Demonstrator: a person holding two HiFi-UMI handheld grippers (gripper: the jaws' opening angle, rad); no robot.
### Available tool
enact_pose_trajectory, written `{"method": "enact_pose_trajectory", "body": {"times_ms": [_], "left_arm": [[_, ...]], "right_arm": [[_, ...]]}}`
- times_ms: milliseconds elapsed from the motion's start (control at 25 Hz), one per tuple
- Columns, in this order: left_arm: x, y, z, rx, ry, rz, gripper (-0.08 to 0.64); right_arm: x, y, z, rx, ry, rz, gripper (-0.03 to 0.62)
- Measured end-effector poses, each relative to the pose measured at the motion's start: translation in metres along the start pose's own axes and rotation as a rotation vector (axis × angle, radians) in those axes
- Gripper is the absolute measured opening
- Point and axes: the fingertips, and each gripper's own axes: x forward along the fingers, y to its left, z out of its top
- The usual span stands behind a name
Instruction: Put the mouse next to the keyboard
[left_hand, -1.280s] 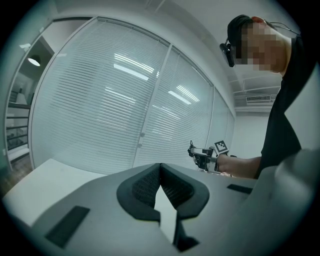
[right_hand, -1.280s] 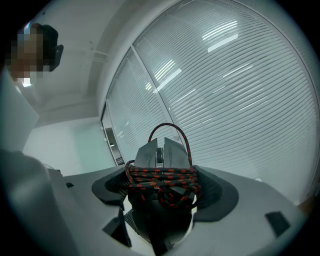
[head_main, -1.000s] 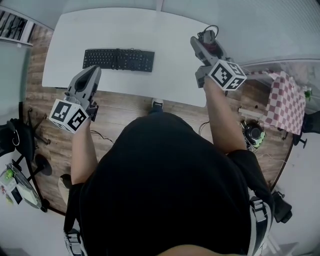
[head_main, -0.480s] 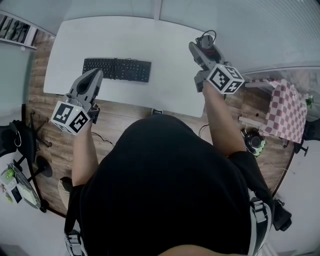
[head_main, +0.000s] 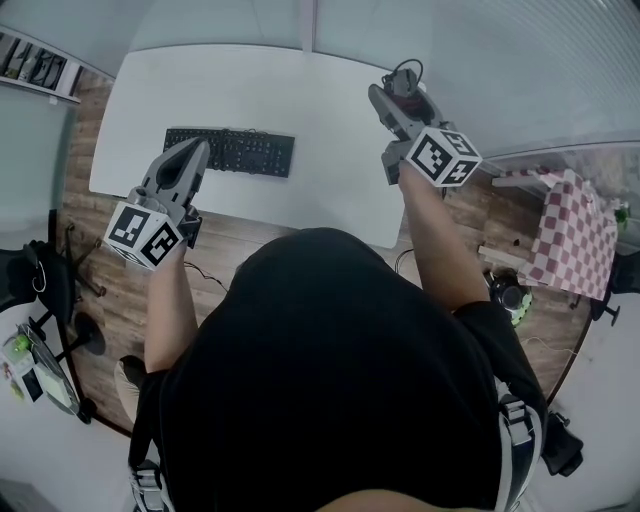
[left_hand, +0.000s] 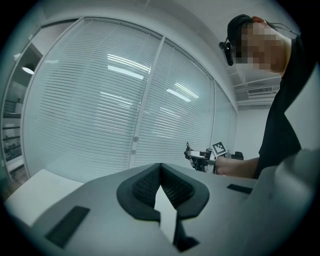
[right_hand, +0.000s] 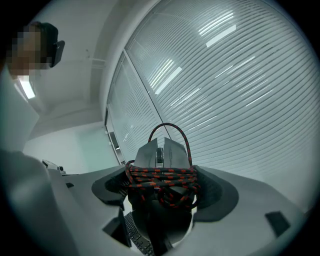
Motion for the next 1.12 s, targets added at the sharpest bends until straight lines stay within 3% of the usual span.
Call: {"method": "enact_pose_trajectory", "body": {"times_ms": [640,1120], "left_arm": [[0.011,-0.033,0.0,0.015,-0.022,-0.032,0.021],[0.011,-0.028,-0.002,0.016,-0.007,-0.063,0.021]], "right_arm": [[-0.034,-0.009,0.016,-0.027,-0.026,-0.005,0.402],[-0.049,-0.008,0.01,-0.038,-0.021,-0.055,0.402]]}}
